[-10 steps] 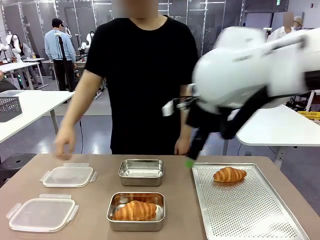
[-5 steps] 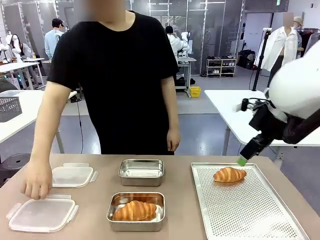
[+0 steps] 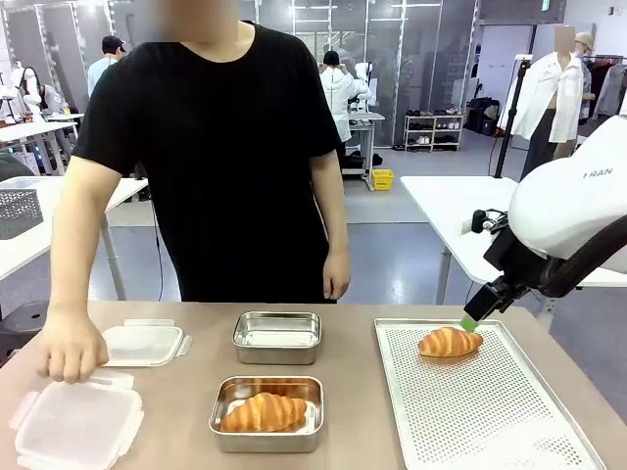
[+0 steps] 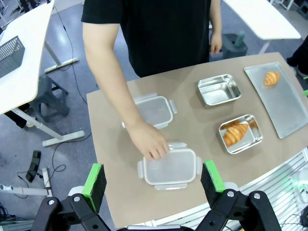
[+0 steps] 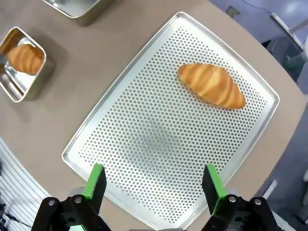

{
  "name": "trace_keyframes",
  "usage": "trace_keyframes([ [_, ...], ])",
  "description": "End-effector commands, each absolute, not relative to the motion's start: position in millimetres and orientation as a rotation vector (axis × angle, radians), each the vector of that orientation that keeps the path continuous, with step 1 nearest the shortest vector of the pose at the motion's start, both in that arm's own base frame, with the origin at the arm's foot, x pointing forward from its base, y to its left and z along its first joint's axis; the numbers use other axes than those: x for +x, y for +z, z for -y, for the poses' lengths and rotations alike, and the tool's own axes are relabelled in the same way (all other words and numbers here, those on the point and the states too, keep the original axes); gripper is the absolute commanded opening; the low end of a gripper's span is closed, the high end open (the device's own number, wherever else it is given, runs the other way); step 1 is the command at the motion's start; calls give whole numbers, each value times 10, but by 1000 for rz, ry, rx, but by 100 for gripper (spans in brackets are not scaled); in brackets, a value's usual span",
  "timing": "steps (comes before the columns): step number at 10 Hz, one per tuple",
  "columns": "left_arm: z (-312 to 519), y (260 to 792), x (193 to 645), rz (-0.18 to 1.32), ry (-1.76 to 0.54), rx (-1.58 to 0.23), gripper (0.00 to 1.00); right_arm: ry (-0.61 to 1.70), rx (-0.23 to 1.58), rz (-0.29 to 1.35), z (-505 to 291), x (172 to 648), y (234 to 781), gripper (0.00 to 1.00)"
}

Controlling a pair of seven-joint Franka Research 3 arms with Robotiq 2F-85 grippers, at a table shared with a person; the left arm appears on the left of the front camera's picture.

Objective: Place the bread into the airtight container.
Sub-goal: Pick up a Butter Roll and place it into an empty Airtight Container.

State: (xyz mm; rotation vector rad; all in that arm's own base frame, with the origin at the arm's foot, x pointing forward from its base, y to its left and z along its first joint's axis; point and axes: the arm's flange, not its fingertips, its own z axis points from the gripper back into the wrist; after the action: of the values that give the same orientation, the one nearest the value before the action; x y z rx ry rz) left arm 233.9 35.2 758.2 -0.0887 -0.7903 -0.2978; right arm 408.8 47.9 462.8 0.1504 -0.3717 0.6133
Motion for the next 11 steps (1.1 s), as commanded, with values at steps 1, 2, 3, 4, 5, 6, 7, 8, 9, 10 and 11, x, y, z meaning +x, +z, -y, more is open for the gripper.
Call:
trace_keyframes([
  [1, -335, 7585, 2332, 790, -296, -81, 100, 616, 154, 365, -440, 4032, 4693, 100],
  [2, -335, 7585, 2332, 790, -296, -81, 100, 616, 154, 365, -440, 4032, 4693, 100],
  [3, -335, 7585, 2332, 790, -296, -81, 100, 616, 154, 365, -440, 4032, 4693, 100],
  [4, -335, 7585, 2332, 790, -296, -81, 100, 614, 154, 373, -459, 4058, 4675, 100],
  [5, -335, 7585, 2332, 790, -296, -81, 100, 551, 46, 394, -469, 4304, 4688, 100],
  [6, -335, 7585, 2332, 790, -296, -81, 100, 560, -3, 380, -484, 4526, 4654, 100],
  [7, -335, 7585, 2332, 790, -296, -81, 100, 604, -52, 363, -518, 4764, 4610, 100],
  [8, -335, 7585, 2332, 790, -296, -81, 100, 676, -82, 393, -549, 4941, 4591, 100],
  [9, -335, 7585, 2332, 790, -296, -81, 100, 839, -57, 392, -564, 5082, 4595, 100],
  [10, -335, 7585, 2332, 790, -296, -81, 100, 923, -81, 378, -588, 5215, 4589, 100],
  [11, -335, 7585, 2332, 790, -296, -81, 100, 989, -80, 346, -589, 5334, 4578, 100],
])
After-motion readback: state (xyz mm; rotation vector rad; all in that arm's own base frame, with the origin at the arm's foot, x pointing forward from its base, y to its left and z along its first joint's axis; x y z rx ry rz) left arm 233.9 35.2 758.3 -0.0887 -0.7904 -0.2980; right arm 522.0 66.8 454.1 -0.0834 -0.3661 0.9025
